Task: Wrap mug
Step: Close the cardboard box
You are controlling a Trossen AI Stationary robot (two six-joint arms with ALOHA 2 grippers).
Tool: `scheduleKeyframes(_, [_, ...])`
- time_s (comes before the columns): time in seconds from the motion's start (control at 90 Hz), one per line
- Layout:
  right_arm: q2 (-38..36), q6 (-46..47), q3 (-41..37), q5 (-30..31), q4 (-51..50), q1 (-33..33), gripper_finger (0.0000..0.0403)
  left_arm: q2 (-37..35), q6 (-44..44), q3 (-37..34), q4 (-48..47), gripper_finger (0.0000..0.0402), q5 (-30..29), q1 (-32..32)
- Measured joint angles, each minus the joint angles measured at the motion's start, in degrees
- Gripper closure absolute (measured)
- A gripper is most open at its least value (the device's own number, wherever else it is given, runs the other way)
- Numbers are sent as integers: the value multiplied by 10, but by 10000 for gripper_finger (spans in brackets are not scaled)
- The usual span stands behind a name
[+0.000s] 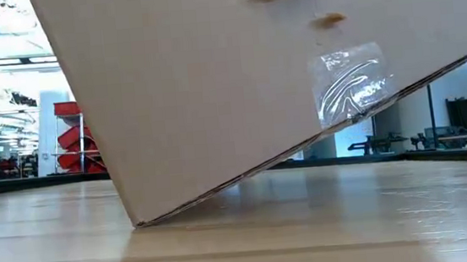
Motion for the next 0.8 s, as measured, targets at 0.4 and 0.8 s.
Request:
scheduleKeyframes(0.4, [2,-2,-4,238,21,35,361,1,-8,-1,-13,402,9,0])
scheduleKeyframes(0.8, [-2,-1,-1,75,27,18,376,1,-12,3,-14,402,1,0])
